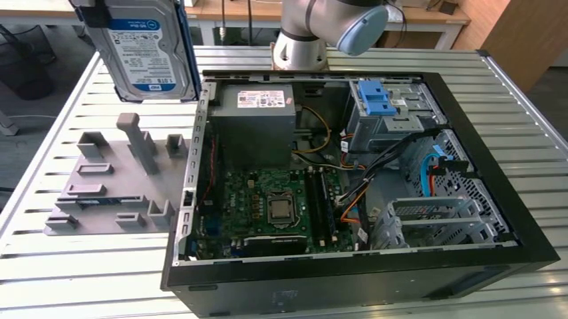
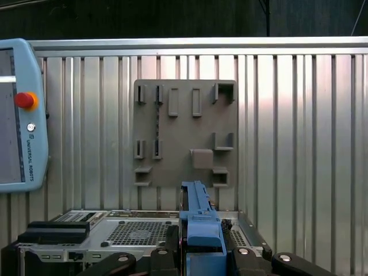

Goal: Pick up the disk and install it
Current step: 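Pick up the disk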

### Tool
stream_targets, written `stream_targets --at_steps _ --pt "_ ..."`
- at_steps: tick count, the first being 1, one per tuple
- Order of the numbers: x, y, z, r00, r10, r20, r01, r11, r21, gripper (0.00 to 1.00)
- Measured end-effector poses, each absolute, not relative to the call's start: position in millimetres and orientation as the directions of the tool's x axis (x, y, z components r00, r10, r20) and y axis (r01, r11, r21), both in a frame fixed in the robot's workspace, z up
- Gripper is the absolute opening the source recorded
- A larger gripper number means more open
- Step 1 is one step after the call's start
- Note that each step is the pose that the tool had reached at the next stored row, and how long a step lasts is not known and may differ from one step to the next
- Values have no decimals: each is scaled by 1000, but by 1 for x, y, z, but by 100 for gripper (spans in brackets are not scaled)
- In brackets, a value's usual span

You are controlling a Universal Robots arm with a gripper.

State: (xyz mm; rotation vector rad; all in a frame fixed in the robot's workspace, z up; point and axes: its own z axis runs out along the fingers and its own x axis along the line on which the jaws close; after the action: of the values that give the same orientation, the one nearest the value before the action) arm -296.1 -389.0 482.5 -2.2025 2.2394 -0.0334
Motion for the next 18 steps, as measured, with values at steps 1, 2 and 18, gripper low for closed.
stream_targets --at_steps 1,2,18 --pt "-295 -389 483 -17 -1000 15 -1000 16 -15 37" --pt "-294 -390 483 -17 -1000 15 -1000 16 -15 37" --pt "-281 -398 483 -17 -1000 15 -1000 16 -15 37"
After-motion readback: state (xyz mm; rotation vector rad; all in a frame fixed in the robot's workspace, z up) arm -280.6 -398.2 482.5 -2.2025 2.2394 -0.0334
